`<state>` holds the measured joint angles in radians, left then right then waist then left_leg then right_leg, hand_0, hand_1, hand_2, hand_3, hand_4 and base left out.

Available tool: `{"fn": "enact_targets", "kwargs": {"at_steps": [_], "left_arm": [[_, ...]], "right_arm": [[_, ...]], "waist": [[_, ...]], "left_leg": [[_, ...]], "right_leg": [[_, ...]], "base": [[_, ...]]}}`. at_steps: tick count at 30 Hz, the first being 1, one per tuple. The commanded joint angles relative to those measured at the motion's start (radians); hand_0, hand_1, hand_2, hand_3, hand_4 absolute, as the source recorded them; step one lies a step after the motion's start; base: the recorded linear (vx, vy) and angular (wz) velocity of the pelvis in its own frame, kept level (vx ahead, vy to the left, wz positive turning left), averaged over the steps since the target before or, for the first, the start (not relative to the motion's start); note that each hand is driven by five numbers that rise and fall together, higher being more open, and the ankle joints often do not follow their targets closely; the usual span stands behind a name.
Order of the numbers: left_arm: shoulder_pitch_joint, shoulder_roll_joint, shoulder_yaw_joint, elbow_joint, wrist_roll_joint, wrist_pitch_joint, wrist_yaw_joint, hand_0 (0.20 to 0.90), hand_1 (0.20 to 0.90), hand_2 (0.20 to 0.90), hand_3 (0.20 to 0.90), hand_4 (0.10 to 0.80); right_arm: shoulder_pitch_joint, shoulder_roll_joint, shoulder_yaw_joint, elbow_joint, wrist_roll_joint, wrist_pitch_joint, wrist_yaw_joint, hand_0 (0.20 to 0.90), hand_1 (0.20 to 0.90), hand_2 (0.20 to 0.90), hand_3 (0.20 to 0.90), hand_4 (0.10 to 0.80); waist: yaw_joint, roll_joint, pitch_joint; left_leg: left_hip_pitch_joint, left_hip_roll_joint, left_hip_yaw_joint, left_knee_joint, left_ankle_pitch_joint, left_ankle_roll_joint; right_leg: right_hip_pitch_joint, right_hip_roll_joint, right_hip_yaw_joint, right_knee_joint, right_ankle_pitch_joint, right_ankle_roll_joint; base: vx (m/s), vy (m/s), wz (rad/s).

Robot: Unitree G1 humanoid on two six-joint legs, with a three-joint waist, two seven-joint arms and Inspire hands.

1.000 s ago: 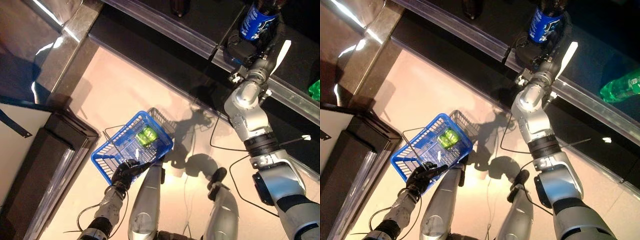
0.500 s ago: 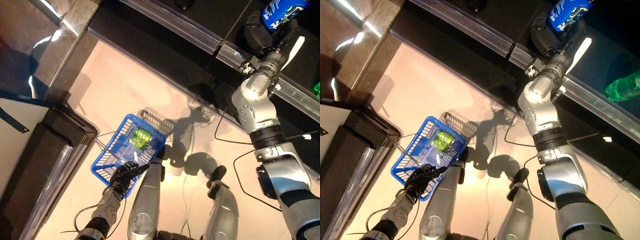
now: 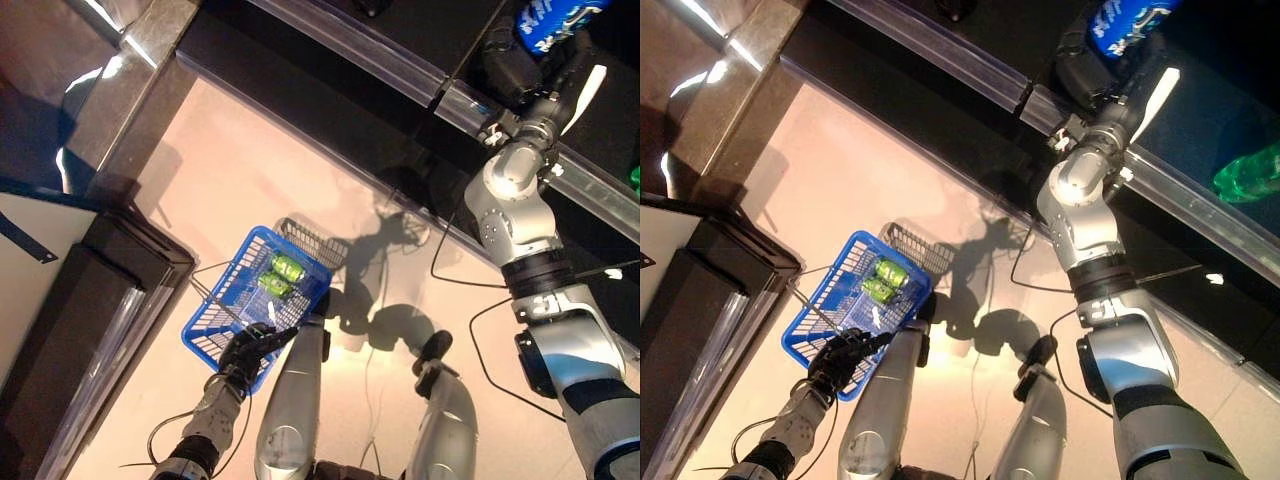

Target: Pick up the drink and place into the basket.

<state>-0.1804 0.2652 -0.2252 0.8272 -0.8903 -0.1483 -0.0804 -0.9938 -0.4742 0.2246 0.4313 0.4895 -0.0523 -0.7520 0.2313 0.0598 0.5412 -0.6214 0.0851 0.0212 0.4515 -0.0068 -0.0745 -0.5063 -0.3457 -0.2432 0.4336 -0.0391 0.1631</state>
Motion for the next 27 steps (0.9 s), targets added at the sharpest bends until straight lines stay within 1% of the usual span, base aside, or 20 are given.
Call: {"fn": "enact_targets", "kwargs": {"at_steps": [1,2,4,7,10,13,17,21,23,27], "left_arm": [[0.151,0.067,-0.051,-0.166,-0.033,-0.126,-0.078,0.300,0.300,0.300,0.200,0.100],[0.149,0.071,-0.047,-0.186,-0.026,-0.139,-0.077,0.300,0.300,0.300,0.200,0.100],[0.151,0.074,-0.041,-0.221,-0.050,-0.150,-0.082,0.300,0.300,0.300,0.200,0.100],[0.163,0.066,-0.005,-0.251,-0.121,-0.143,-0.107,0.300,0.300,0.300,0.200,0.100],[0.172,0.061,0.015,-0.269,-0.153,-0.141,-0.123,0.300,0.300,0.300,0.200,0.100],[0.183,0.068,0.049,-0.327,-0.176,-0.144,-0.155,0.300,0.300,0.300,0.200,0.100],[0.205,0.082,0.067,-0.402,-0.140,-0.160,-0.165,0.300,0.300,0.300,0.200,0.100],[0.217,0.097,0.071,-0.476,-0.127,-0.176,-0.200,0.300,0.300,0.300,0.200,0.100],[0.223,0.103,0.068,-0.522,-0.122,-0.180,-0.221,0.300,0.300,0.300,0.200,0.100],[0.235,0.124,0.058,-0.633,-0.113,-0.172,-0.250,0.300,0.300,0.300,0.200,0.100]], "right_arm": [[-0.104,-0.064,-0.012,-0.351,-0.184,-0.144,0.186,0.300,0.300,0.300,0.200,0.100],[-0.083,-0.061,-0.012,-0.391,-0.187,-0.136,0.212,0.300,0.300,0.300,0.200,0.100],[-0.041,-0.057,-0.016,-0.432,-0.185,-0.149,0.270,0.300,0.300,0.300,0.200,0.100],[0.019,-0.039,-0.021,-0.486,-0.192,-0.157,0.334,0.300,0.300,0.300,0.200,0.100],[0.057,-0.025,-0.021,-0.516,-0.188,-0.156,0.371,0.300,0.300,0.300,0.200,0.100],[0.108,-0.013,-0.013,-0.572,-0.160,-0.135,0.438,0.300,0.300,0.300,0.200,0.100],[0.164,0.012,0.014,-0.615,-0.124,-0.115,0.500,0.300,0.300,0.300,0.200,0.100],[0.208,0.033,0.061,-0.647,-0.089,-0.078,0.565,0.300,0.300,0.300,0.200,0.100],[0.223,0.045,0.099,-0.656,-0.098,-0.049,0.582,0.300,0.300,0.300,0.200,0.100],[0.251,0.069,0.149,-0.646,-0.076,-0.035,0.585,0.300,0.300,0.300,0.200,0.100]], "waist": [[0.019,0.002,-0.021],[0.015,0.004,-0.021],[0.009,0.009,-0.021],[0.005,0.011,-0.021],[0.001,0.008,-0.021],[0.002,0.005,-0.021],[0.008,0.002,-0.044],[0.017,0.002,-0.068],[0.025,0.005,-0.079],[0.045,0.009,-0.094]], "left_leg": [[0.081,-0.034,-0.042,-0.040,-0.011,0.050],[0.095,-0.034,-0.041,-0.044,-0.009,0.049],[0.121,-0.034,-0.040,-0.048,-0.007,0.046],[0.163,-0.032,-0.040,-0.057,-0.005,0.040],[0.196,-0.031,-0.042,-0.064,-0.001,0.035],[0.256,-0.019,-0.040,-0.093,0.013,0.022],[0.303,-0.008,-0.042,-0.128,0.029,0.010],[0.332,-0.005,-0.046,-0.156,0.042,0.003],[0.344,-0.006,-0.050,-0.171,0.049,0.000],[0.360,-0.010,-0.062,-0.195,0.060,-0.004]], "right_leg": [[0.058,0.021,-0.018,0.058,-0.017,-0.059],[0.071,0.023,-0.017,0.060,-0.024,-0.062],[0.096,0.024,-0.021,0.067,-0.036,-0.067],[0.138,0.025,-0.031,0.072,-0.049,-0.072],[0.171,0.026,-0.034,0.072,-0.056,-0.075],[0.236,0.031,-0.048,0.055,-0.065,-0.083],[0.289,0.040,-0.062,0.035,-0.071,-0.090],[0.327,0.046,-0.076,0.018,-0.077,-0.096],[0.345,0.047,-0.084,0.007,-0.078,-0.097],[0.382,0.049,-0.103,-0.015,-0.080,-0.097]], "base": [[-0.060,-0.010,0.00],[-0.054,-0.024,0.00],[-0.041,-0.033,0.01],[-0.018,-0.024,0.00],[0.000,-0.027,0.02],[-0.021,-0.062,0.01],[0.002,-0.036,0.08],[0.000,-0.006,0.02],[-0.008,-0.012,0.10],[-0.007,-0.023,0.12]]}}
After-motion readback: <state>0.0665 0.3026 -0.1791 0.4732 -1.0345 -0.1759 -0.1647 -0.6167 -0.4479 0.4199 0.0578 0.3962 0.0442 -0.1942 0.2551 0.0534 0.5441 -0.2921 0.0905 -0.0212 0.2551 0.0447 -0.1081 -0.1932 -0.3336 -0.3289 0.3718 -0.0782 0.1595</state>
